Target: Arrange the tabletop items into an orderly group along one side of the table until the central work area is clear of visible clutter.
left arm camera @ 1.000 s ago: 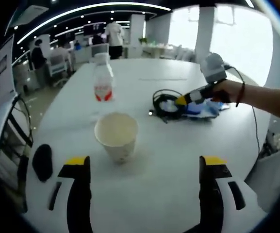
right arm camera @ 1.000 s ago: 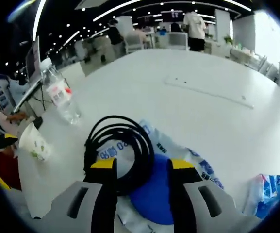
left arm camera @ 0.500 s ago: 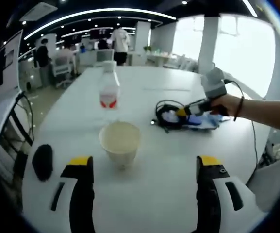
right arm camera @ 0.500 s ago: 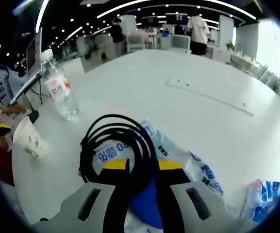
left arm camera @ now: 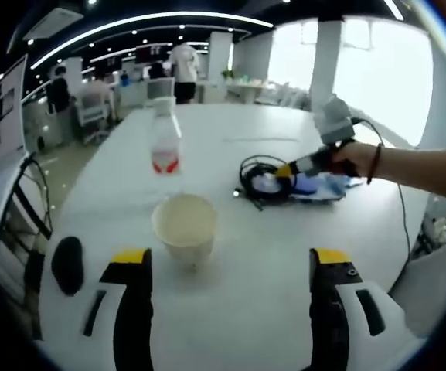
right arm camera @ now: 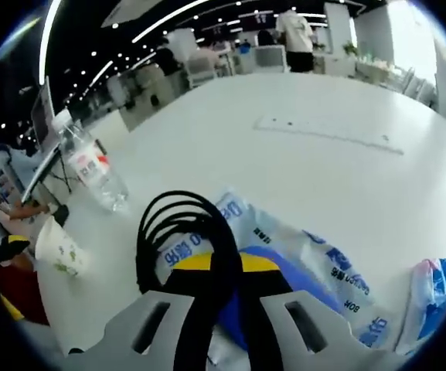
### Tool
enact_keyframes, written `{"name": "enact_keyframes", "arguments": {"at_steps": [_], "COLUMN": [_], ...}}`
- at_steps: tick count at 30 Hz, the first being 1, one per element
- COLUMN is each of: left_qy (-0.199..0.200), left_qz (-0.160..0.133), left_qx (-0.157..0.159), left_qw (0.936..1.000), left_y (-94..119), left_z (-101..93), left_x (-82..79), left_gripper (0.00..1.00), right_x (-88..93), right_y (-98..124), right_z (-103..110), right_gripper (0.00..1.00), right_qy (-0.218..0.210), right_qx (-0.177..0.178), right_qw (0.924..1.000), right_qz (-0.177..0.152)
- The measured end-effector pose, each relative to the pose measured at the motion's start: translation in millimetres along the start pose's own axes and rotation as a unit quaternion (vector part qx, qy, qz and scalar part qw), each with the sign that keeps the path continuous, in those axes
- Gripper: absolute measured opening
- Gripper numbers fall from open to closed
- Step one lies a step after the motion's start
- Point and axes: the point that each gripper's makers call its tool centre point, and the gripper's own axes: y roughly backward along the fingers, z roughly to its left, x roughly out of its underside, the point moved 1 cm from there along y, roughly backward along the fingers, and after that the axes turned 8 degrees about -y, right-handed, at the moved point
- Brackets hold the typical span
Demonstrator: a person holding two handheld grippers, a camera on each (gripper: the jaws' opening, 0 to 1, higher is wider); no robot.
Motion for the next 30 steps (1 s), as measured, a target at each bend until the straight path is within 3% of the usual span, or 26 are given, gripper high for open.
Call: {"name": "enact_keyframes", "arguments": {"at_steps": [13, 19, 30], "left_qy": [-0.006, -0.015, -0.009], "left_qz": [-0.002, -0.001, -0.002], "left_qx": [0.004, -0.024, -0.03], "left_qw": [1.0, 0.9996, 0.9995], "left_y": [-1, 2, 3], "left_z": [-0.4, 13.8, 17.3], "left_x": [-2.4, -3.0, -0.7], "left_gripper": [0.8, 0.79, 0.78], "right_x": [-3.6, 0.2, 7.2], "right_y": [28, 53, 99], "right_z": [21, 28, 34], "right_gripper": [0.04, 0.03, 0.03], "right_qy": [-0.004, 0.007, 0.005], "right_qx": [-0.047, -0.066, -0.09], "right_qw": [0.9989, 0.9978, 0.9958], "right_qz": [-0.003, -0.003, -0.012]}}
